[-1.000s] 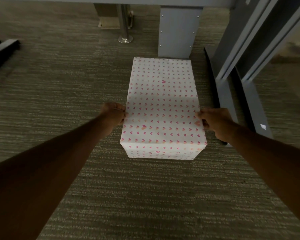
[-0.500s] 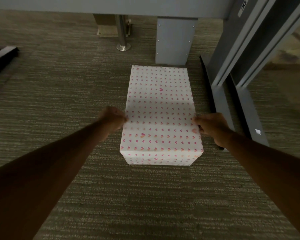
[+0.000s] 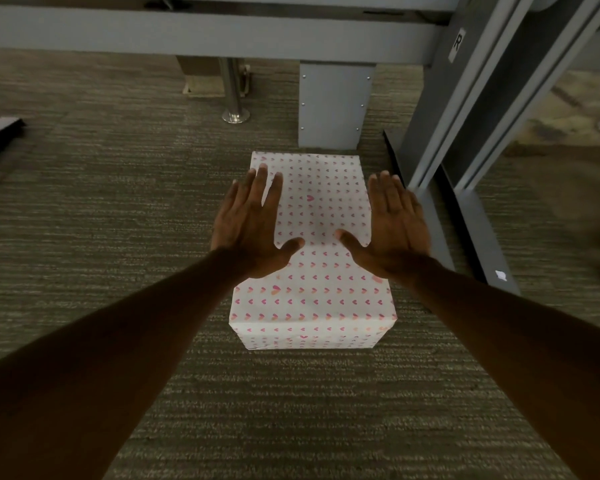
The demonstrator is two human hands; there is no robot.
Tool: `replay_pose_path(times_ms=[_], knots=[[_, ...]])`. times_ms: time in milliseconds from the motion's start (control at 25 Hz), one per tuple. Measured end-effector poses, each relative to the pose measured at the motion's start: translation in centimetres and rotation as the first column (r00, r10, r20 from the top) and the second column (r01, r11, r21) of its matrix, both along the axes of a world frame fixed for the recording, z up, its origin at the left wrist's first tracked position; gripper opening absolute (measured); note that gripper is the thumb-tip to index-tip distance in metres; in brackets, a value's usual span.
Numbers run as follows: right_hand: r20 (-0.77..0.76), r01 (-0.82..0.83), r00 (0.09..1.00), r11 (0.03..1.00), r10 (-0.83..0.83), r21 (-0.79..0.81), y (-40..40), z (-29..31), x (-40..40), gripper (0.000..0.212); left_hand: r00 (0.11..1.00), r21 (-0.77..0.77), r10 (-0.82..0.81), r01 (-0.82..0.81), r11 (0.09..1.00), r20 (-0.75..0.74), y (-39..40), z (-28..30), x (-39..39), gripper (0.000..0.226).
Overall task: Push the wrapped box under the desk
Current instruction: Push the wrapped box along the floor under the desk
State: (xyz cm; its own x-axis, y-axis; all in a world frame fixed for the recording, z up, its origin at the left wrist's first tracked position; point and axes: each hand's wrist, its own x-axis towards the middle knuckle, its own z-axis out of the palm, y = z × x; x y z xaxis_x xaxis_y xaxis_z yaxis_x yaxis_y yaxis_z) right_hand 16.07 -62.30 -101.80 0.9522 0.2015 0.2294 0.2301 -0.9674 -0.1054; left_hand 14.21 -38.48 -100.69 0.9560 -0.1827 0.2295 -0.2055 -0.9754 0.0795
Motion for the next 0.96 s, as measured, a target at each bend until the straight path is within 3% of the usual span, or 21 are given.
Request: replay_pose_path(times_ms=[360, 960], knots=[[-0.005, -0.035, 0.999, 0.995, 0.034, -0.097, 0.6, 1.8, 0.0, 0.11, 0.999, 0.037, -0.02, 0.019, 0.999, 0.033, -0.1, 0.8, 0.0, 0.115], [-0.052, -0.018, 0.999, 0.999, 0.016, -0.028, 0.2, 1.8, -0.2, 0.109, 0.999, 0.046, 0.039, -0.039, 0.998, 0.014, -0.4, 1.0, -0.4, 0.107]])
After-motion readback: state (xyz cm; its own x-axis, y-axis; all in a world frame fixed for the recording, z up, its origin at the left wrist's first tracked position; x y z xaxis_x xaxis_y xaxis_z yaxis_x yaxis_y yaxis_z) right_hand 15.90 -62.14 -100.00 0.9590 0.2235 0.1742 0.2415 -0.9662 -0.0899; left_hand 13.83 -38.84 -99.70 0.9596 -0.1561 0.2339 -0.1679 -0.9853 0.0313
